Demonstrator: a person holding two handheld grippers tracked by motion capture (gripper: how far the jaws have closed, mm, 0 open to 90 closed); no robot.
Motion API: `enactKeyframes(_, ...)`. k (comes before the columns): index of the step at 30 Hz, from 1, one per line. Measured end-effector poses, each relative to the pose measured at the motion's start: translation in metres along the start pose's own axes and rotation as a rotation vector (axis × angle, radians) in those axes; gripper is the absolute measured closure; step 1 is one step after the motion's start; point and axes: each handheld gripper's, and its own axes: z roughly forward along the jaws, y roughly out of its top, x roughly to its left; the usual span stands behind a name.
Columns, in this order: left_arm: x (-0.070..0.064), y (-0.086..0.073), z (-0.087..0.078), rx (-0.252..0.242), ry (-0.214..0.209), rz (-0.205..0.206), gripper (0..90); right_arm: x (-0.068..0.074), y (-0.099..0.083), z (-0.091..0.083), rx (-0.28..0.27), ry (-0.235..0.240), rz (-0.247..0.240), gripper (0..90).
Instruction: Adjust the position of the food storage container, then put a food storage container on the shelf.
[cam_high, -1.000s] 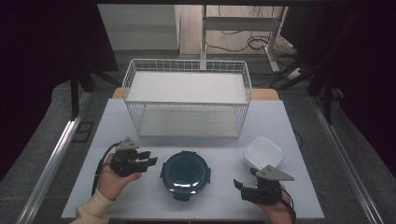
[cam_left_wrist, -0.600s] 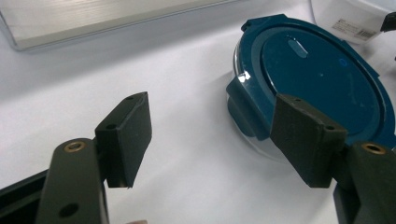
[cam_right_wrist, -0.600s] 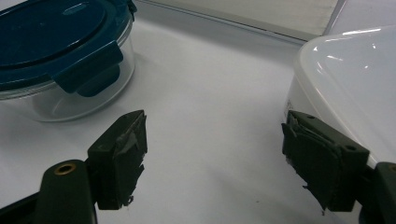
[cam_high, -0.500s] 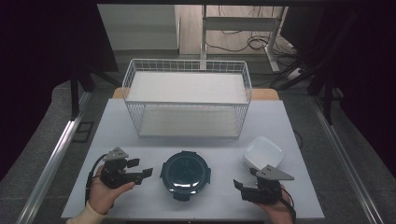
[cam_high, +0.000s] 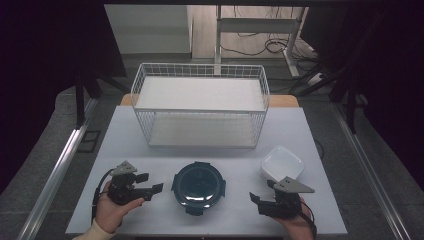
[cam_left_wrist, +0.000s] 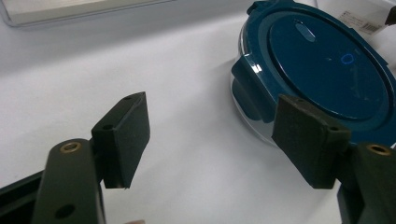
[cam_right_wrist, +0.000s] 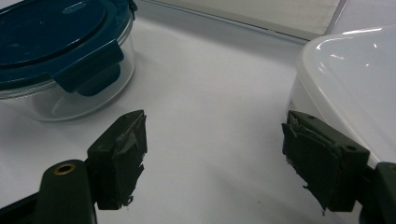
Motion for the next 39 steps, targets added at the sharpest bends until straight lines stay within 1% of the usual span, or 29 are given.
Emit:
enactKeyframes(10, -0.001, -0.001, 0.0, -0.003, -0.007, 0.002, 26.8, 0.0, 0.0, 0.0, -0.003, 0.002, 0.005, 21.4)
enactKeyframes(13, -0.001, -0.001, 0.002, -0.001, -0.02, -0.012, 26.9, 0.001, -0.001, 0.0, 0.001, 0.01, 0.014, 21.4)
enactKeyframes(17, -0.001, -0.002, 0.003, 0.003, -0.014, -0.009, 26.9, 0.002, 0.001, -0.001, -0.003, 0.016, 0.019, 21.2)
enactKeyframes(20, -0.001, -0.002, 0.003, 0.001, -0.013, -0.012, 26.9, 0.003, 0.001, 0.0, -0.001, 0.03, 0.024, 20.2)
enactKeyframes(22, -0.001, -0.002, 0.004, 0.002, -0.015, -0.011, 26.8, 0.004, 0.002, 0.0, -0.002, 0.034, 0.03, 20.0)
enactKeyframes(23, -0.001, -0.002, 0.004, 0.003, -0.014, -0.01, 26.8, 0.004, 0.003, 0.0, -0.005, 0.046, 0.05, 19.8)
enactKeyframes(27, -0.001, -0.002, 0.005, 0.006, -0.02, -0.011, 26.5, 0.006, 0.005, -0.001, -0.008, 0.053, 0.067, 19.8)
enactKeyframes(28, -0.001, -0.002, 0.005, 0.005, -0.027, -0.016, 26.4, 0.007, 0.005, 0.0, -0.002, 0.064, 0.082, 19.7)
enactKeyframes(29, -0.001, -0.002, 0.005, 0.005, -0.027, -0.016, 26.3, 0.007, 0.005, 0.0, -0.002, 0.064, 0.082, 19.7)
enactKeyframes(30, 0.0, -0.001, 0.005, -0.001, -0.051, -0.034, 26.2, 0.007, 0.006, 0.002, 0.003, 0.094, 0.115, 19.7)
enactKeyframes(31, 0.0, -0.001, 0.005, -0.001, -0.051, -0.034, 26.1, 0.007, 0.006, 0.002, 0.003, 0.094, 0.115, 19.7)
enactKeyframes(32, 0.001, 0.0, 0.006, -0.005, -0.063, -0.043, 26.0, 0.009, 0.007, 0.004, 0.009, 0.121, 0.141, 19.2)
enactKeyframes(33, 0.001, 0.0, 0.006, -0.005, -0.063, -0.043, 25.7, 0.009, 0.007, 0.004, 0.009, 0.121, 0.141, 19.2)
enactKeyframes(35, 0.001, 0.003, 0.008, -0.003, -0.065, -0.044, 24.5, 0.014, 0.01, 0.009, 0.026, 0.131, 0.136, 18.2)
enactKeyframes(36, 0.002, 0.006, 0.009, -0.001, -0.076, -0.05, 23.8, 0.017, 0.013, 0.011, 0.029, 0.146, 0.145, 17.8)
enactKeyframes(37, 0.002, 0.006, 0.009, -0.001, -0.076, -0.05, 23.4, 0.017, 0.014, 0.012, 0.03, 0.151, 0.15, 17.6)
enactKeyframes(38, 0.002, 0.008, 0.012, 0.006, -0.106, -0.067, 23.0, 0.02, 0.016, 0.014, 0.03, 0.169, 0.166, 17.4)
enactKeyframes(39, 0.002, 0.009, 0.013, 0.007, -0.117, -0.074, 22.5, 0.021, 0.019, 0.015, 0.031, 0.179, 0.177, 17.1)
